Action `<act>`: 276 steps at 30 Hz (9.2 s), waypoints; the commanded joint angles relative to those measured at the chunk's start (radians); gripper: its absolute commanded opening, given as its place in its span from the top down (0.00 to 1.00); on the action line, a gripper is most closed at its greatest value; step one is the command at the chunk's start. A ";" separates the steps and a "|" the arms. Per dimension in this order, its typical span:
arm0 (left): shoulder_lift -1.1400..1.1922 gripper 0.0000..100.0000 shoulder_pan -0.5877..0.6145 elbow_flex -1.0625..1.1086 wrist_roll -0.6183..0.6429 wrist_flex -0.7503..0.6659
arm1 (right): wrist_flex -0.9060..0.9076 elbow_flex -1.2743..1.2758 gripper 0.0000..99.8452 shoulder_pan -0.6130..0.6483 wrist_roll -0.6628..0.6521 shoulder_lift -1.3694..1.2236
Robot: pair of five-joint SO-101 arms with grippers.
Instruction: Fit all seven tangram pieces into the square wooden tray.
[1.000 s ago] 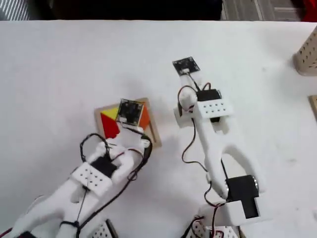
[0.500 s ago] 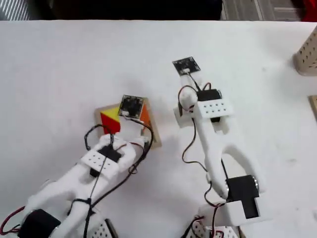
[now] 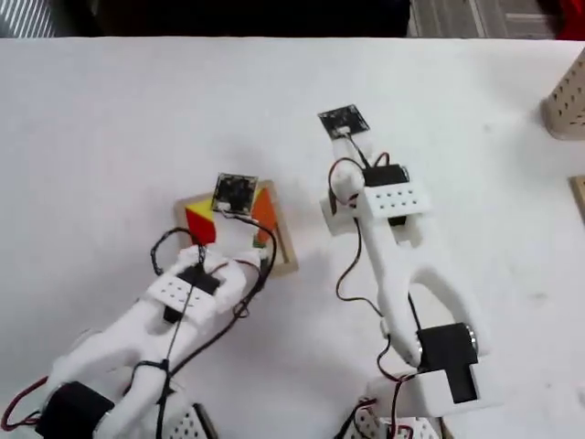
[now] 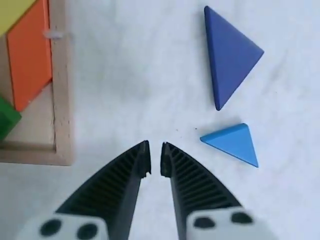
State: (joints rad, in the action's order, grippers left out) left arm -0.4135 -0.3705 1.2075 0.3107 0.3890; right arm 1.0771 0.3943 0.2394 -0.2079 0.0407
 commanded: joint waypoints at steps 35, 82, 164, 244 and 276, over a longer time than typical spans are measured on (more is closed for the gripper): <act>-0.122 0.98 0.004 -0.089 0.006 0.141 | -0.012 -0.012 0.96 -0.015 0.012 0.018; 0.027 0.98 0.150 -0.224 0.000 0.327 | -0.019 -0.012 0.96 -0.016 0.012 0.010; -0.133 0.72 0.389 -0.155 0.094 0.149 | 0.045 -0.279 0.82 -0.266 -1.023 -0.426; -0.133 0.72 0.395 -0.155 0.092 0.155 | -0.061 0.114 0.84 -0.008 -0.669 -0.133; -0.133 0.72 0.395 -0.158 0.092 0.152 | 0.051 0.112 0.98 0.027 -0.476 0.045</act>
State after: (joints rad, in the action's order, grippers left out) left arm -0.5194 0.0130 1.0587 0.3997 0.5593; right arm 1.0817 0.5125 0.2378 -0.7725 -0.0345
